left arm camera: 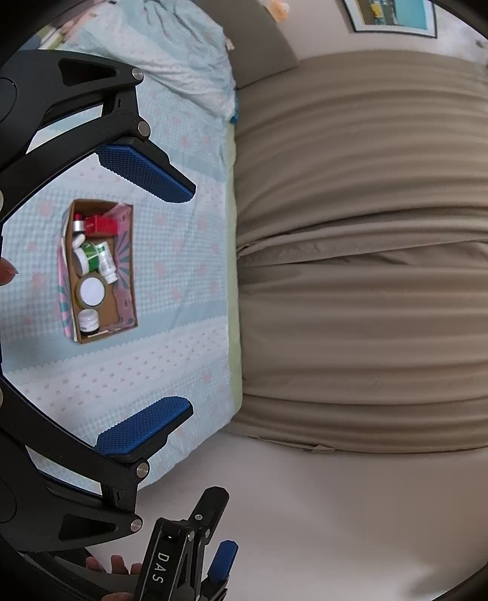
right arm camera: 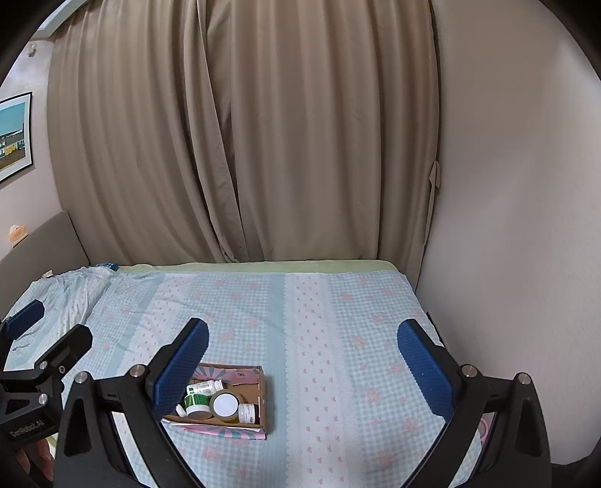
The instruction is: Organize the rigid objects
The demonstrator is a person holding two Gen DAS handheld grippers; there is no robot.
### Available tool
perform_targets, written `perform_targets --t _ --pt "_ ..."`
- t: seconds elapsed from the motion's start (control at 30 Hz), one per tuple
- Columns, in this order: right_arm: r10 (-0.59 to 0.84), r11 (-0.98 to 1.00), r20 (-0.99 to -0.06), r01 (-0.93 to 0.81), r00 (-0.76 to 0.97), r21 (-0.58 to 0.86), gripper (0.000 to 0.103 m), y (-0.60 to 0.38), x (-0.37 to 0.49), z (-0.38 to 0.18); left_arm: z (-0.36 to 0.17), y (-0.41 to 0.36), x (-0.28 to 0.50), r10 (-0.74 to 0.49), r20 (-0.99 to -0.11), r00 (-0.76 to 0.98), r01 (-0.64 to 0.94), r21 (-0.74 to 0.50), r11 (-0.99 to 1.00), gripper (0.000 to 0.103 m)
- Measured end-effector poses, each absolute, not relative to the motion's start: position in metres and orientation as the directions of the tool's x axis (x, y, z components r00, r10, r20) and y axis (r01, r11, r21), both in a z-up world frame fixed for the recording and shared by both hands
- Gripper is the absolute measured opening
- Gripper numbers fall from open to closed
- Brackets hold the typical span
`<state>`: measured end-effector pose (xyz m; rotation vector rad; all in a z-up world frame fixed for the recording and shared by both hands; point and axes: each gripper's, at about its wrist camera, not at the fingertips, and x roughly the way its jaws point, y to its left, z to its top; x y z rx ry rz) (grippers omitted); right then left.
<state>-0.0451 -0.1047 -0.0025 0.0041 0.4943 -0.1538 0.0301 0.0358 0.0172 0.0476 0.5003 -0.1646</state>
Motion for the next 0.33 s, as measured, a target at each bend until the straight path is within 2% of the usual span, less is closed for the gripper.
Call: perform_targets --t 0.1,0.33 --pt "-0.148 0.988 -0.476 0.151 0.867 -0.033 0.100 -0.106 -0.043 -0.003 0.018 0.030 0.029 -0.124 -0.454 0.882 0.155 0.031 0.987 0.103" --pt "-0.136 0.990 -0.517 0.141 0.845 -0.030 0.100 -0.117 -0.033 -0.012 0.006 0.015 0.034 -0.110 -0.457 0.882 0.139 0.030 0.990 0.103"
